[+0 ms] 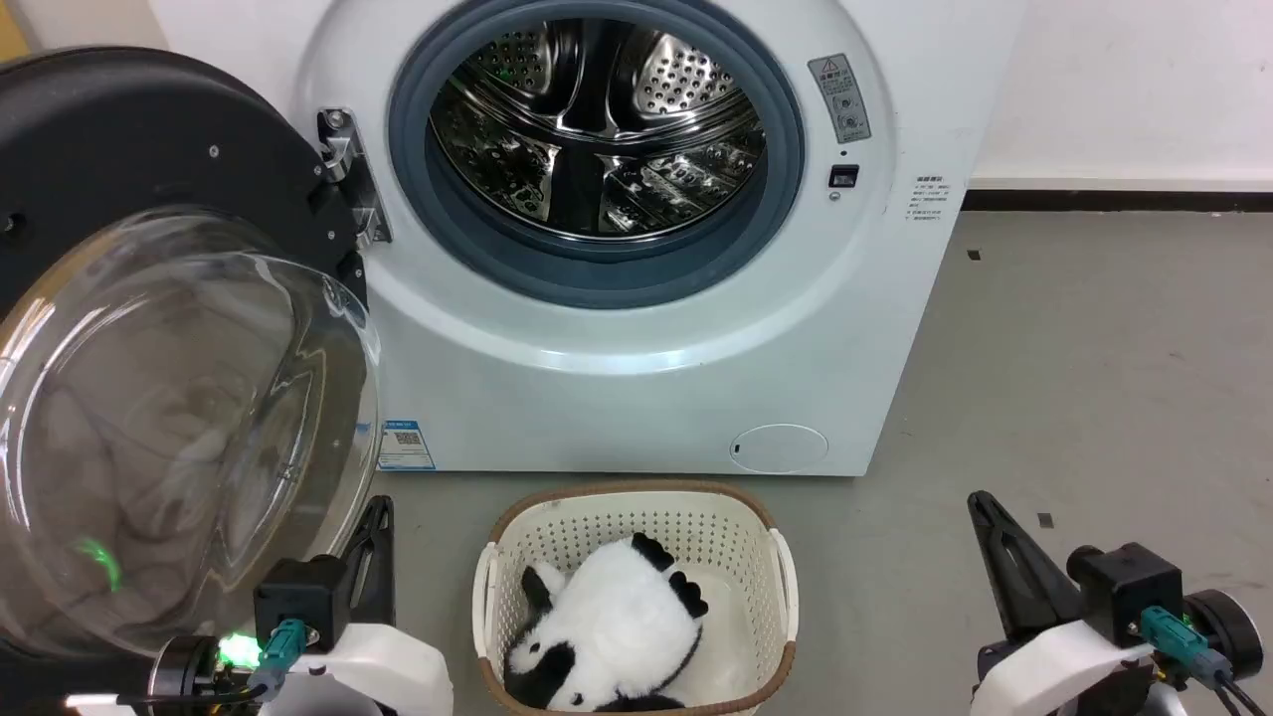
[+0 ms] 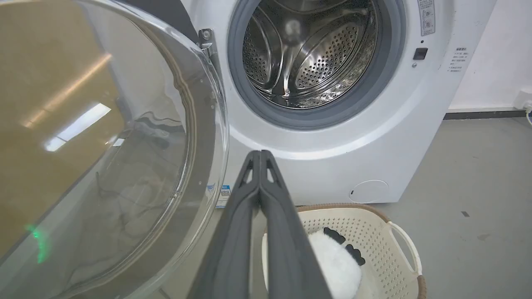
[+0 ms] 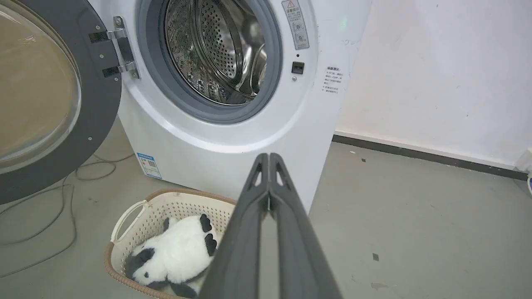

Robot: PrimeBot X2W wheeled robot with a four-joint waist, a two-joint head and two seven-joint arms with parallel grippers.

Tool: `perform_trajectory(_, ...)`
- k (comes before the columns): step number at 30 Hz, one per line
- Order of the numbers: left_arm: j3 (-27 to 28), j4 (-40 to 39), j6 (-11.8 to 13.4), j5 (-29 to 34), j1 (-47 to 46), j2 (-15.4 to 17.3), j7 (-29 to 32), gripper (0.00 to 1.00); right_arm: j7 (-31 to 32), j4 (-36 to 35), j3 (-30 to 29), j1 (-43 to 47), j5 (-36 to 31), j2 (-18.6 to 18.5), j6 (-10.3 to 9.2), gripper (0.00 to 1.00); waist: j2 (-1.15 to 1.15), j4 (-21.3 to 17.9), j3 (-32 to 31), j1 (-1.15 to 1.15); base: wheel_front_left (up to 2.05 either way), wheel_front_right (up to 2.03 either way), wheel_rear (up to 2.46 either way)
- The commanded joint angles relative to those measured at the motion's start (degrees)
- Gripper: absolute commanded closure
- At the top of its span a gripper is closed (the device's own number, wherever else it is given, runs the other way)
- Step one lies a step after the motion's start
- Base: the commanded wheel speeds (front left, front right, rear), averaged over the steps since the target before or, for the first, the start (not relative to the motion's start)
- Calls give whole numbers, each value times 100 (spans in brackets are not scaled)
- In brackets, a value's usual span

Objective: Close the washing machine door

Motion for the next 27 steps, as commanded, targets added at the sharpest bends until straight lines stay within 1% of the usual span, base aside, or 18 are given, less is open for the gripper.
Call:
perform_trajectory(1, 5, -23, -26, 14, -88, 0, 2, 100, 8, 10, -2, -70, 3, 17, -5, 100, 0, 0, 0, 0, 0, 0, 0)
perform_trajectory(4, 5, -23, -26, 14, -88, 0, 2, 100, 8, 10, -2, -70, 3, 17, -5, 100, 0, 0, 0, 0, 0, 0, 0)
perform_trajectory(5, 1, 1, 2, -2, 1, 0, -2, 0, -1, 0, 3, 1, 1, 0, 0, 0, 0, 0, 0, 0, 0, 0, 0)
perform_trajectory(19, -36, -6, 17, -47, 28, 0, -130, 0, -129, -8, -39, 24, 144, 1, 0, 0, 0, 6, 14, 0, 0, 0, 0)
perform_trajectory(27, -55, -30, 26, -78, 51, 0, -226, 0, -225, -6, -55, 38, 214, 3, -1, 0, 0, 78, 21, 0, 0, 0, 0)
